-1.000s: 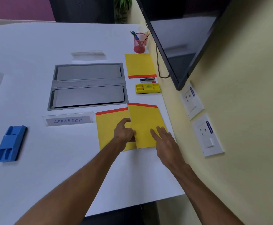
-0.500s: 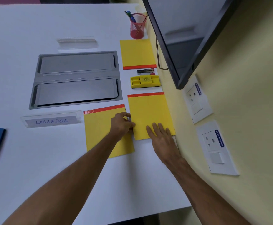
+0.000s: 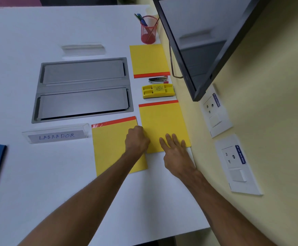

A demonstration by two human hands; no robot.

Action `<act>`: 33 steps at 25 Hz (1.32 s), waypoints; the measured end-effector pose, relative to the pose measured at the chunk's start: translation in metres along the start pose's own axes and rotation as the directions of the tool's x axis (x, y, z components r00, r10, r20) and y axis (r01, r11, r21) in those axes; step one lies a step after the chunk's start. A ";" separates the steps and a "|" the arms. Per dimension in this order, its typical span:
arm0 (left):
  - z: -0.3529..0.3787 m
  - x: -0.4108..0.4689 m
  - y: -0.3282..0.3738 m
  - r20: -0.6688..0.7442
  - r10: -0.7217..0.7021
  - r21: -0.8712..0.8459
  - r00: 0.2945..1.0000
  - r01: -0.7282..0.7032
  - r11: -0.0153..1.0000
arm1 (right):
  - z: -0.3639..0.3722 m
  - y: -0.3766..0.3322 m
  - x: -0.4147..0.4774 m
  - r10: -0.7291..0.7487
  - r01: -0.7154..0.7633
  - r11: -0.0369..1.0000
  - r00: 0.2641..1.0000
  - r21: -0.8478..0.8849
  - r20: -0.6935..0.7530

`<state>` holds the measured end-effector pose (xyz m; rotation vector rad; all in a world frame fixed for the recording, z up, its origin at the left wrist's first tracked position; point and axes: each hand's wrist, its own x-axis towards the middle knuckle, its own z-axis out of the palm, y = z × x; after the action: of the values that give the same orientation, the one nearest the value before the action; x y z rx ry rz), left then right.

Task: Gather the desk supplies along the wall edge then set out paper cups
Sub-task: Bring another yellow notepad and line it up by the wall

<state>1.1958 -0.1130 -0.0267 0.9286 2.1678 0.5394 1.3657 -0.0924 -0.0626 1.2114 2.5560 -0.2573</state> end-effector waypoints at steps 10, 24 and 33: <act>-0.054 -0.052 -0.051 -0.119 -0.075 -0.381 0.990 0.024 0.924 | -0.038 -0.036 -0.018 0.099 -0.069 0.940 0.992 0.334 -0.072; -0.077 -0.087 -0.139 -0.040 -0.413 -0.451 0.910 0.352 0.820 | -0.037 -0.128 -0.022 0.396 -0.441 0.531 0.884 0.724 0.248; -0.087 -0.062 -0.154 0.134 -0.545 -0.690 0.828 0.473 0.548 | -0.046 -0.127 -0.003 0.504 -0.525 0.502 0.823 0.688 0.260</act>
<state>1.0916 -0.2691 -0.0339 -0.1735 1.9119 1.0169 1.2596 -0.1611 -0.0141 2.1646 1.9111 -1.2432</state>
